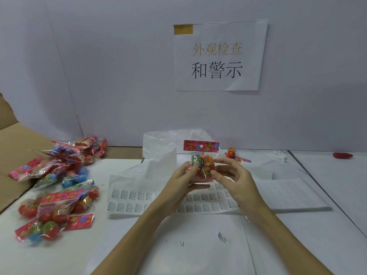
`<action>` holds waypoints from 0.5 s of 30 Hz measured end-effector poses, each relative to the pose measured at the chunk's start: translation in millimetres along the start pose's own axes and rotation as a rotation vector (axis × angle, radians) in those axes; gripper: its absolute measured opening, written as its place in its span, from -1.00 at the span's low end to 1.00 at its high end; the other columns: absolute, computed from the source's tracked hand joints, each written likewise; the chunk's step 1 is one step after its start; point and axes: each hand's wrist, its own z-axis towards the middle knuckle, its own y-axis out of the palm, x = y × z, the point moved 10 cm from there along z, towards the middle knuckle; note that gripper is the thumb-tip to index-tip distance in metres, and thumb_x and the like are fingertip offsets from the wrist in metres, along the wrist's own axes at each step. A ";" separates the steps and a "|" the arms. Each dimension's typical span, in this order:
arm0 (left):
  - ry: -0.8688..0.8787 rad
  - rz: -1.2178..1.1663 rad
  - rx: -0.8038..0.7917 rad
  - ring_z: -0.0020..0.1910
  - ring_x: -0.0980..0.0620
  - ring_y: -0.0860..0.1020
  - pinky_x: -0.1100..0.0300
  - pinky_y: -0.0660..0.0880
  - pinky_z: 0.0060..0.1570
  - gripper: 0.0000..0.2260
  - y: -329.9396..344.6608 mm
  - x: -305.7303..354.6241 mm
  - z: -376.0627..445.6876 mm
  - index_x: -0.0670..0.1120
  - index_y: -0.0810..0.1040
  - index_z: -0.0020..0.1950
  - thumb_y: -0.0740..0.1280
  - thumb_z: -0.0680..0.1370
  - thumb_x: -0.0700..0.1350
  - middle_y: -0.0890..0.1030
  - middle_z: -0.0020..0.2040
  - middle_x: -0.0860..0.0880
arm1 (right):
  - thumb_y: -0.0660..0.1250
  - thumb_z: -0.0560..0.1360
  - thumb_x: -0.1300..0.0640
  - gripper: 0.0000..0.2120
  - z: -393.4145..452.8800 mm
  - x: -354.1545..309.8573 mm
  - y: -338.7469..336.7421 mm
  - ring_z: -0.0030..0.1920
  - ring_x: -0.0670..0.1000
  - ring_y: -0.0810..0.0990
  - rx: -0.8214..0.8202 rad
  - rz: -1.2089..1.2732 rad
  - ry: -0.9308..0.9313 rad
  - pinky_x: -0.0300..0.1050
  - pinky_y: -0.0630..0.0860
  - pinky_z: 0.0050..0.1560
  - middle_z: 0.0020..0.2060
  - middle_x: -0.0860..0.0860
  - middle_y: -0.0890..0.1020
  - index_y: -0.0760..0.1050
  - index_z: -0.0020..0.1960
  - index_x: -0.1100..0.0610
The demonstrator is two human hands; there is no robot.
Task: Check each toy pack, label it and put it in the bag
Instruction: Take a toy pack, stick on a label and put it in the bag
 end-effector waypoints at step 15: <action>0.661 1.015 0.397 -0.18 0.12 0.62 0.02 0.65 -0.17 -0.74 -19.8 56.9 -19.3 0.05 0.54 0.23 0.31 0.66 -0.29 0.50 0.25 -0.04 | 0.36 0.64 0.20 -0.66 -8.3 12.7 14.7 0.23 -0.09 0.56 -0.207 -0.758 -0.062 -0.10 0.50 0.35 0.19 -0.11 0.62 0.55 0.36 -0.08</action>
